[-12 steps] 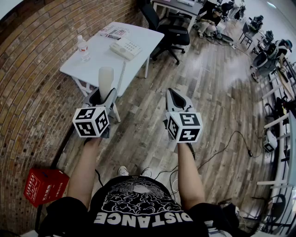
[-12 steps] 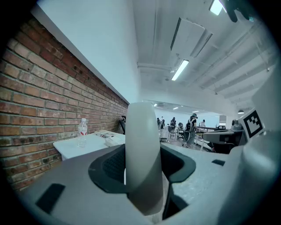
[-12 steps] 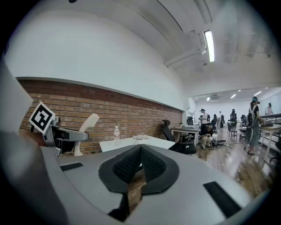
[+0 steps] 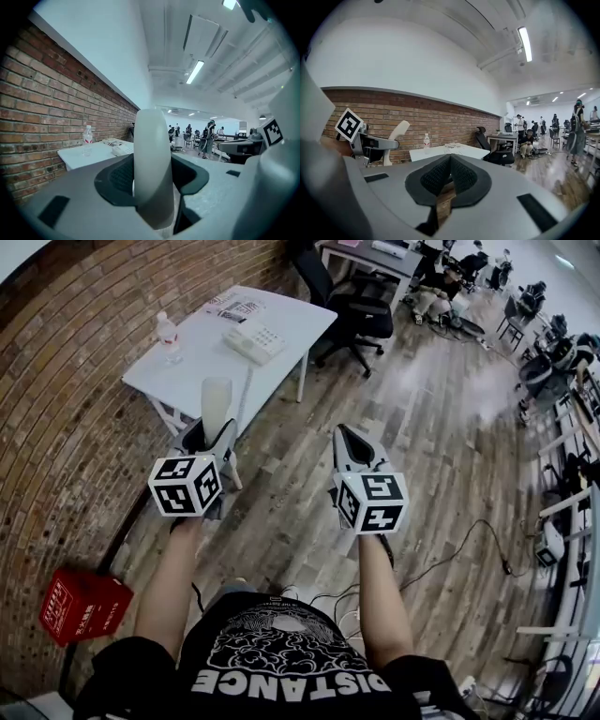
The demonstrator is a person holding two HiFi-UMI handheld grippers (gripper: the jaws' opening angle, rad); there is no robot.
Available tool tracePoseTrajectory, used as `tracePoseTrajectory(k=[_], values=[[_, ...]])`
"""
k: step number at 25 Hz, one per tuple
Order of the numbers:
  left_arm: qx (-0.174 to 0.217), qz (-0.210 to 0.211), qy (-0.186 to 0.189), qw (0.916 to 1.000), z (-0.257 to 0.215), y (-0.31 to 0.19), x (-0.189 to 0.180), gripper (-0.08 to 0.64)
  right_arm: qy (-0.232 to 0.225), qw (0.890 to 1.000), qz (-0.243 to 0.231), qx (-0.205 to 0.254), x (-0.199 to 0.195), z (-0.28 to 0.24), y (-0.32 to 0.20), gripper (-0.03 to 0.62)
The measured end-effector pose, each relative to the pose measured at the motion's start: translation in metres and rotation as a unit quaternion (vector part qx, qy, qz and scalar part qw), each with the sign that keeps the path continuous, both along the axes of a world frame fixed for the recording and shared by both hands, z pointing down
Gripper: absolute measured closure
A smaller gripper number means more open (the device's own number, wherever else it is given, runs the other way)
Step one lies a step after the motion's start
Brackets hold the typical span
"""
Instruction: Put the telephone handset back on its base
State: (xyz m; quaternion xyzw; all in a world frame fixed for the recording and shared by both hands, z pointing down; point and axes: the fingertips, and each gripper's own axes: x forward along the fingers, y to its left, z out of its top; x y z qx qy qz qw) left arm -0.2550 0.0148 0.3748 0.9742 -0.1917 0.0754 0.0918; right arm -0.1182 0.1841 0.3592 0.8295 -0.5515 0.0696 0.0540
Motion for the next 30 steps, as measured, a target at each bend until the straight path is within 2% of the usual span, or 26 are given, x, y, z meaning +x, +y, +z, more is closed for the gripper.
tracePoseTrajectory(k=[7, 12, 20, 30], values=[[-0.002, -0.010, -0.002, 0.9999, 0.003, -0.003, 0.030, 0.343, -0.007, 1.000, -0.014, 0.000, 0.029, 0.008, -0.004, 0.594], [-0.006, -0.013, -0.007, 0.9999, 0.012, -0.025, 0.058, 0.342, -0.011, 1.000, -0.018, -0.003, 0.058, 0.015, -0.027, 0.594], [-0.022, -0.016, -0.006, 0.9996, 0.028, -0.101, 0.119, 0.342, -0.013, 1.000, -0.020, -0.018, 0.119, 0.029, -0.101, 0.594], [-0.039, -0.009, -0.019, 0.9990, 0.031, -0.206, 0.185, 0.342, -0.014, 0.999, -0.018, -0.035, 0.189, 0.019, -0.213, 0.594]])
